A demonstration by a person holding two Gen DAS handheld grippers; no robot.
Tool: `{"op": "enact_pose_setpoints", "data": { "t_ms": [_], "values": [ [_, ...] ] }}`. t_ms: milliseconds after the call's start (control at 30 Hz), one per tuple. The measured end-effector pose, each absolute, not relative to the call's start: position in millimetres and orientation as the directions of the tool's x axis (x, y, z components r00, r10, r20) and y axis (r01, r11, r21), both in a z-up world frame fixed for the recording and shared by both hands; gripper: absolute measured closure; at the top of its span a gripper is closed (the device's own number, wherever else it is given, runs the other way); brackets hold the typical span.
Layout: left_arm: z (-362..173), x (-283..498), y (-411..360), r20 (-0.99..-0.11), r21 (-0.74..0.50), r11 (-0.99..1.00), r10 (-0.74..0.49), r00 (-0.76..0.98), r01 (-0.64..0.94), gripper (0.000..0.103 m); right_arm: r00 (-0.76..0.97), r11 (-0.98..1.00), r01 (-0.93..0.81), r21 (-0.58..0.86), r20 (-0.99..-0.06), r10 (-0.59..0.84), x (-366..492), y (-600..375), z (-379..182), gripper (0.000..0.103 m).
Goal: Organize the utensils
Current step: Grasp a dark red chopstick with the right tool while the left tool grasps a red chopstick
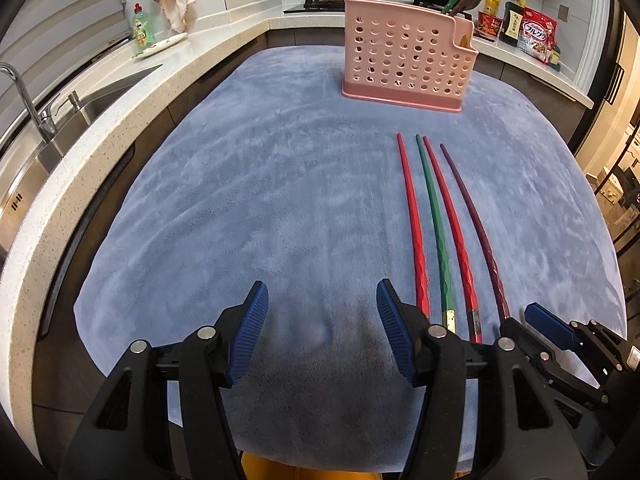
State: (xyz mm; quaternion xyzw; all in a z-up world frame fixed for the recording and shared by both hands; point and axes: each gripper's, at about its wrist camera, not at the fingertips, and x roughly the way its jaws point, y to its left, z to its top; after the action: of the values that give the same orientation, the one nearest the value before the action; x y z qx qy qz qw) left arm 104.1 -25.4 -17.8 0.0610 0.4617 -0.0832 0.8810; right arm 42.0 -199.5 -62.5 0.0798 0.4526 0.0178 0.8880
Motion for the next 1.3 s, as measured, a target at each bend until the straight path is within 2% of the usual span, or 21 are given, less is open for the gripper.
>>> {"op": "enact_pose_setpoints", "data": {
  "t_ms": [200,300,867,1167,1267,1300],
  "values": [
    [-22.5,98.6,-28.4,-0.827,0.032,0.975,-0.098,0.554,0.221,0.040,0.582,0.987,0.044,0.154,-0.807,0.099,41.5,-200.8,-70.2,0.085],
    [-25.3,97.8,-30.9,-0.832,0.025,0.973,-0.107,0.544,0.230,0.039,0.582,0.988,0.057,0.145,-0.808,0.085,40.8,-204.7,-70.5,0.096],
    [-52.4,95.3,-53.8,-0.860,-0.024,0.958,-0.166,0.482,0.287,0.038,0.583,0.979,0.086,0.183,-0.807,0.100,35.8,-217.3,-71.8,0.096],
    [-62.1,95.3,-56.3,-0.862,0.010,0.957,-0.139,0.488,0.291,0.048,0.583,0.980,0.086,0.182,-0.806,0.098,35.0,-217.0,-72.0,0.096],
    [-60.6,95.7,-54.8,-0.858,0.012,0.957,-0.139,0.494,0.291,0.062,0.582,0.980,0.086,0.182,-0.807,0.099,34.9,-217.2,-72.1,0.096],
    [-60.0,95.8,-54.2,-0.857,0.011,0.957,-0.141,0.496,0.291,0.074,0.582,0.980,0.086,0.181,-0.807,0.098,34.8,-217.2,-72.2,0.096]
  ]
}}
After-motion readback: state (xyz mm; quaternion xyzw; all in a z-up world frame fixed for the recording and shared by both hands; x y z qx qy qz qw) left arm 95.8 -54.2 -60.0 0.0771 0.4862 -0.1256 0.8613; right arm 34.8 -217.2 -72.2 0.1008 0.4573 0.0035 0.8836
